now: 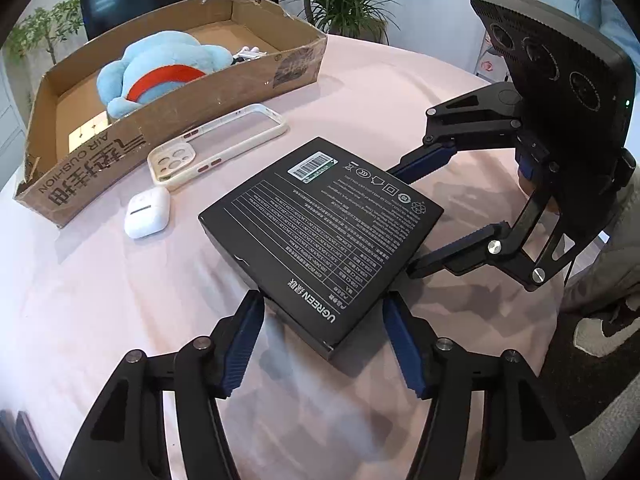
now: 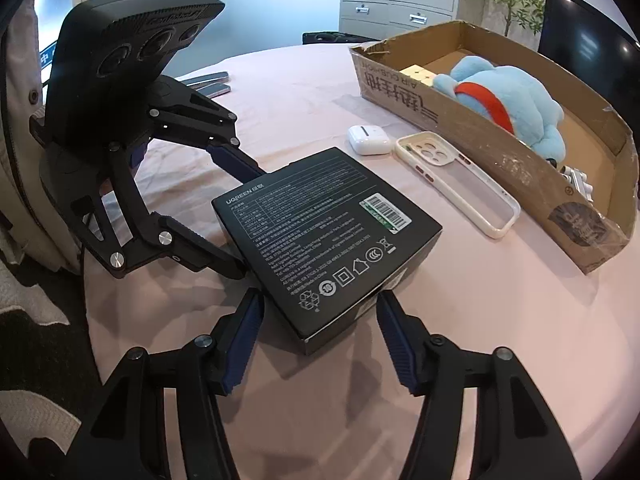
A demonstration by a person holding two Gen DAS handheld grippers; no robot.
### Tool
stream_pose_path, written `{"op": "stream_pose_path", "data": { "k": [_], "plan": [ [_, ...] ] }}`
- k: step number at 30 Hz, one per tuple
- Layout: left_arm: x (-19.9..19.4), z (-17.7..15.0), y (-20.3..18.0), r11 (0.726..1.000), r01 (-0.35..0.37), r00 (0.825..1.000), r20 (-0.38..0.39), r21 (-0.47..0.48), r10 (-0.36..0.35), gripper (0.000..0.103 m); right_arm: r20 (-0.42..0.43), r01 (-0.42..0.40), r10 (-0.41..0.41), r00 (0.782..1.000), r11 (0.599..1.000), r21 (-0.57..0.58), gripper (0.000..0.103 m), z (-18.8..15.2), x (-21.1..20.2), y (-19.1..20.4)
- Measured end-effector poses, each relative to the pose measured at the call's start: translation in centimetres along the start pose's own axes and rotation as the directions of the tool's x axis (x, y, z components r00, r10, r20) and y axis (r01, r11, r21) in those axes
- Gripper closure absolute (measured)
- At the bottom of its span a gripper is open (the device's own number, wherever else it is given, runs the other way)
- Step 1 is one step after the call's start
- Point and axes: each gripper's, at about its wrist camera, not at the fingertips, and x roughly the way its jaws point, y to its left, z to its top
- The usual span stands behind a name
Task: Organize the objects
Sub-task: 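Grasp the black box with both grippers and lift it, then carry the black box into the cardboard box and release it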
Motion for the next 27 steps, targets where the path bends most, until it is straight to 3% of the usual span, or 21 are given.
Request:
{"op": "stream_pose_path", "data": {
  "k": [15,27],
  "plan": [
    [-1.2,2.0,-0.7,0.998,-0.042,0.998,0.047,0.038,0.040,0.044,0.032,0.089,-0.090,0.995,0.996,0.014,0.051,0.7,-1.7,0.2],
    [-2.3,6.4,-0.2,0.989,-0.075,0.990,0.132,0.128,0.058,0.044,0.088,0.187,-0.191,0.978,0.981,0.053,0.051,2.2,-4.2,-2.5]
  ]
}}
